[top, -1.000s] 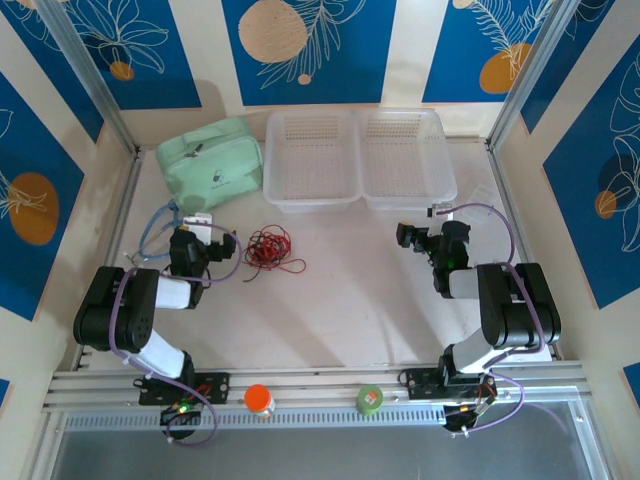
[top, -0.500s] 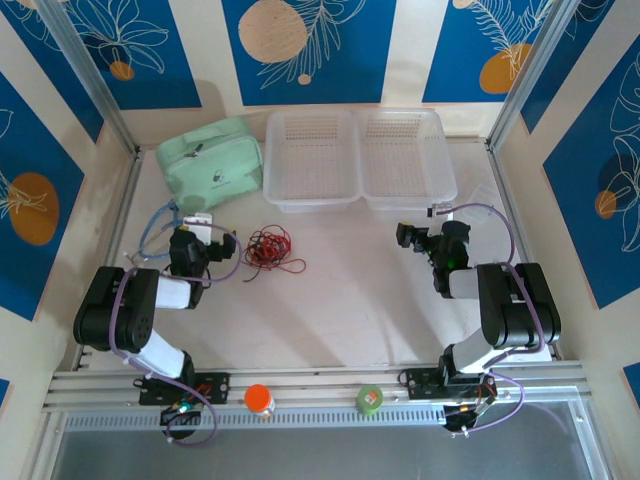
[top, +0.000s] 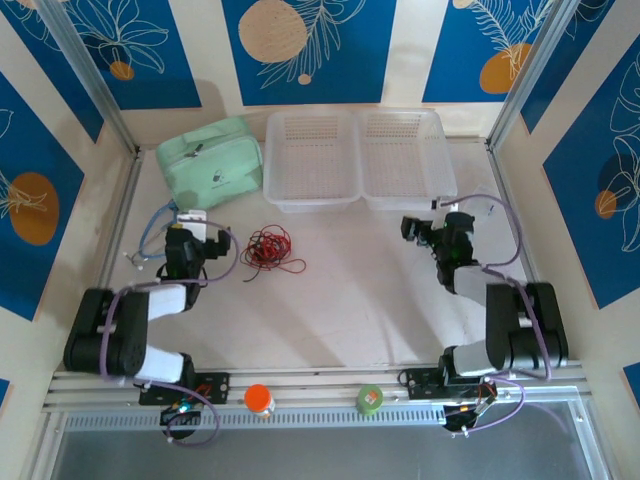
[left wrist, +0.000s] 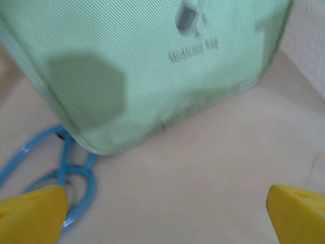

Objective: Untangle the cables

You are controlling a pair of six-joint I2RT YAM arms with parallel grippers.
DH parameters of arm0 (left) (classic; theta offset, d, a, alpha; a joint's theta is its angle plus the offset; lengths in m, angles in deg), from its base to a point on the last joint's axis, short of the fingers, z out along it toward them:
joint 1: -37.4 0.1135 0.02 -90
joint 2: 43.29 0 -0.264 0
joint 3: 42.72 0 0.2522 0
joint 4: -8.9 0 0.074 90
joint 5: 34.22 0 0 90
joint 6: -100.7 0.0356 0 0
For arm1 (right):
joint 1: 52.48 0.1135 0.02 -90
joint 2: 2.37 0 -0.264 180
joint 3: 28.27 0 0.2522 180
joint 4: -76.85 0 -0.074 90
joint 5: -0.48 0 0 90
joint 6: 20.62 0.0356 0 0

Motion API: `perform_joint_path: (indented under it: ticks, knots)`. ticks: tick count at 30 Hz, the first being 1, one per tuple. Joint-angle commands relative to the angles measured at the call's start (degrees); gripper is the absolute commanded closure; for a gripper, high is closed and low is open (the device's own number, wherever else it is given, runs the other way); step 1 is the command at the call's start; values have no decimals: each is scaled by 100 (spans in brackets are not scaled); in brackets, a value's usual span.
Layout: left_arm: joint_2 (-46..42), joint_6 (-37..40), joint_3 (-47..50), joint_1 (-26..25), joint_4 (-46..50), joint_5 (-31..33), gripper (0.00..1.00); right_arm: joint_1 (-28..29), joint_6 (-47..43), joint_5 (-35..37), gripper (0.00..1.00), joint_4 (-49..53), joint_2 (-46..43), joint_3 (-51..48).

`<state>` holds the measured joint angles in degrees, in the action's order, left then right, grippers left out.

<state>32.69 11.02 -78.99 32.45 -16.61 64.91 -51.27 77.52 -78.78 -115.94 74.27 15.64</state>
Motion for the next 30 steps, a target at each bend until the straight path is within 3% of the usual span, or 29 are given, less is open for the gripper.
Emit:
perform_joint_path:
  ticks: [1, 5, 10, 13, 20, 26, 30]
  knots:
    - [-1132, -853, -871, -67, 2250, 870, 0, 209, 385, 468, 13, 2339, -864, 958]
    - [-1892, -1590, -1759, -127, 4399, 735, 4, 563, 814, 471, 14, 4295, -1281, 1781]
    - [-2149, -2255, -2549, -294, 6318, -348, 11, 1389, 1345, 319, 14, 5870, -1748, 2355]
    - [-1894, -2602, -2665, -488, 6763, -1079, 12, 1881, 1842, 24, 11, 6244, -1862, 2469]
    - [-581, -3012, -2422, -1064, 5922, -1702, 18, 2922, 2804, -260, 8, 6079, -1634, 2380]
    - [481, -3217, -2297, -1333, 4844, -1561, 22, 3487, 3188, -117, 8, 5837, -1318, 2304]
    - [1158, -3341, -2133, -1411, 4063, -1649, 31, 3751, 3423, -57, 10, 5615, -1056, 2215]
